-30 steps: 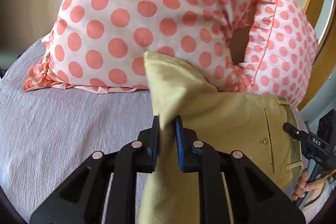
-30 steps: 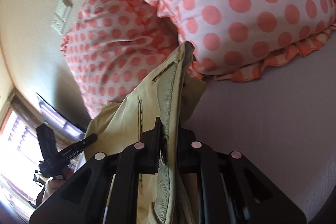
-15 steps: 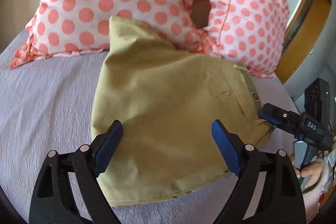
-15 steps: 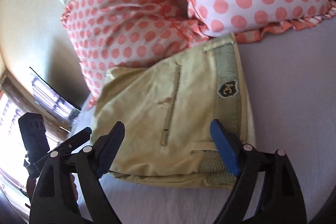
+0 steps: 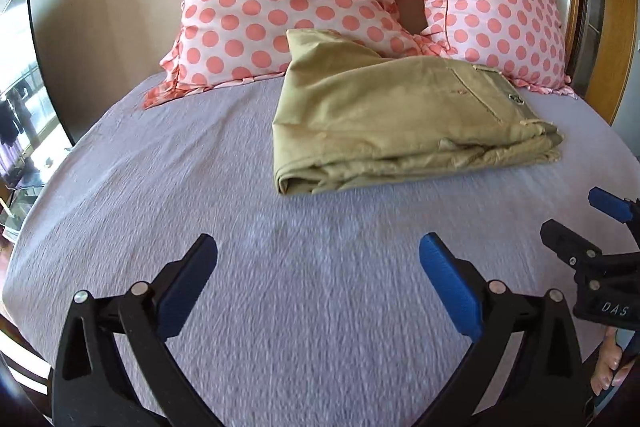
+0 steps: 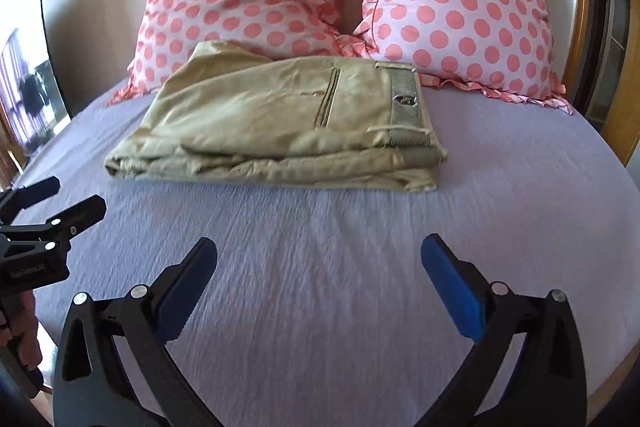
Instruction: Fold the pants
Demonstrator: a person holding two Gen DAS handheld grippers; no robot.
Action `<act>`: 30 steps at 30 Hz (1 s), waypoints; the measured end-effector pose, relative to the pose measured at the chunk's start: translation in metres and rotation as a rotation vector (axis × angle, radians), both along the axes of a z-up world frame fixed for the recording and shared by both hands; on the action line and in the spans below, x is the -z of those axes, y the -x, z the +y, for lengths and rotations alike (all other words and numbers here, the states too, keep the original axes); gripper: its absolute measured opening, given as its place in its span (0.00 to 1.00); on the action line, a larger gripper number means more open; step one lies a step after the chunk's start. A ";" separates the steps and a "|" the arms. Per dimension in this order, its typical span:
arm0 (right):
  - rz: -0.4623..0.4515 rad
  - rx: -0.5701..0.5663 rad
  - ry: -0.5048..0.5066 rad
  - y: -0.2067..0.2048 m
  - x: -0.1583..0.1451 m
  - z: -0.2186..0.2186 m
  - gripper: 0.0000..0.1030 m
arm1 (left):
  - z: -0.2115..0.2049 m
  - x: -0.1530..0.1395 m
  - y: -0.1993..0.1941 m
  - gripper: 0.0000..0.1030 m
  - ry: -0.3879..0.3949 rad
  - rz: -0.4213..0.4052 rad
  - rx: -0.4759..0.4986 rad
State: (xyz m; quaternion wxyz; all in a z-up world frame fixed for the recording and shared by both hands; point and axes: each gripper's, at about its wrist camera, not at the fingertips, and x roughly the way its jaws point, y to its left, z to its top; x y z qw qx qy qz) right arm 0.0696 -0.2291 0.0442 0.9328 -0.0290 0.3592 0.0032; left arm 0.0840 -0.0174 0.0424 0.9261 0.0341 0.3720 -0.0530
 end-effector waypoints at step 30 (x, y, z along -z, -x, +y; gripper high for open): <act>0.050 0.042 -0.049 0.015 0.017 0.000 0.99 | 0.002 0.022 0.015 0.98 0.033 0.036 -0.017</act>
